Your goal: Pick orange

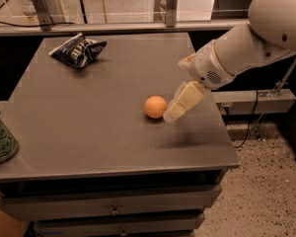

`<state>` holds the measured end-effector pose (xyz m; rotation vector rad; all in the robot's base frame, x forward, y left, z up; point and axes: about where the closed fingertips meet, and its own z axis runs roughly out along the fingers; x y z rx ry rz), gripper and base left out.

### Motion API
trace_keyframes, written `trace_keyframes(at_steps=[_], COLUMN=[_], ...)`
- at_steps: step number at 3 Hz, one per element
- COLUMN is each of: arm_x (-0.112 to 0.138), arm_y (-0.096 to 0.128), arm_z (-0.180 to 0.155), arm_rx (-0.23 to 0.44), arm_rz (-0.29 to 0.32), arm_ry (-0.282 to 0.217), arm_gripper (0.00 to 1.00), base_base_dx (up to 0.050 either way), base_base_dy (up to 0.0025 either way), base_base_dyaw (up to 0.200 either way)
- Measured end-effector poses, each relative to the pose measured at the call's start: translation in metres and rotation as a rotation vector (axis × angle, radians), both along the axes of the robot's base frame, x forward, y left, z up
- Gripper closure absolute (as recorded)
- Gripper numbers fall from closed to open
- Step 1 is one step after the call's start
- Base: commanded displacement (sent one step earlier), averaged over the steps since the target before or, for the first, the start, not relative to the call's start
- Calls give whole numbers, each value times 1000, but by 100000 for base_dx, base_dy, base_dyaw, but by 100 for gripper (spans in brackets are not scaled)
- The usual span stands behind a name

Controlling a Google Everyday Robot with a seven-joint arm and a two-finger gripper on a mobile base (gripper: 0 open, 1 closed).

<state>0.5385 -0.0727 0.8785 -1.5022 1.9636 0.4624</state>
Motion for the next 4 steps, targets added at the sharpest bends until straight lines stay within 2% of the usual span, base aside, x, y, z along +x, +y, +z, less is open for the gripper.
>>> trace_keyframes(at_steps=[3, 4], arm_x=[-22, -19], arm_y=[43, 55], arm_z=[-30, -37], arm_rx=[68, 77], arm_rz=[18, 13], arm_ry=[81, 88], arm_gripper=[0, 16], base_base_dx=[0, 0], base_base_dy=[0, 0], base_base_dyaw=[0, 0])
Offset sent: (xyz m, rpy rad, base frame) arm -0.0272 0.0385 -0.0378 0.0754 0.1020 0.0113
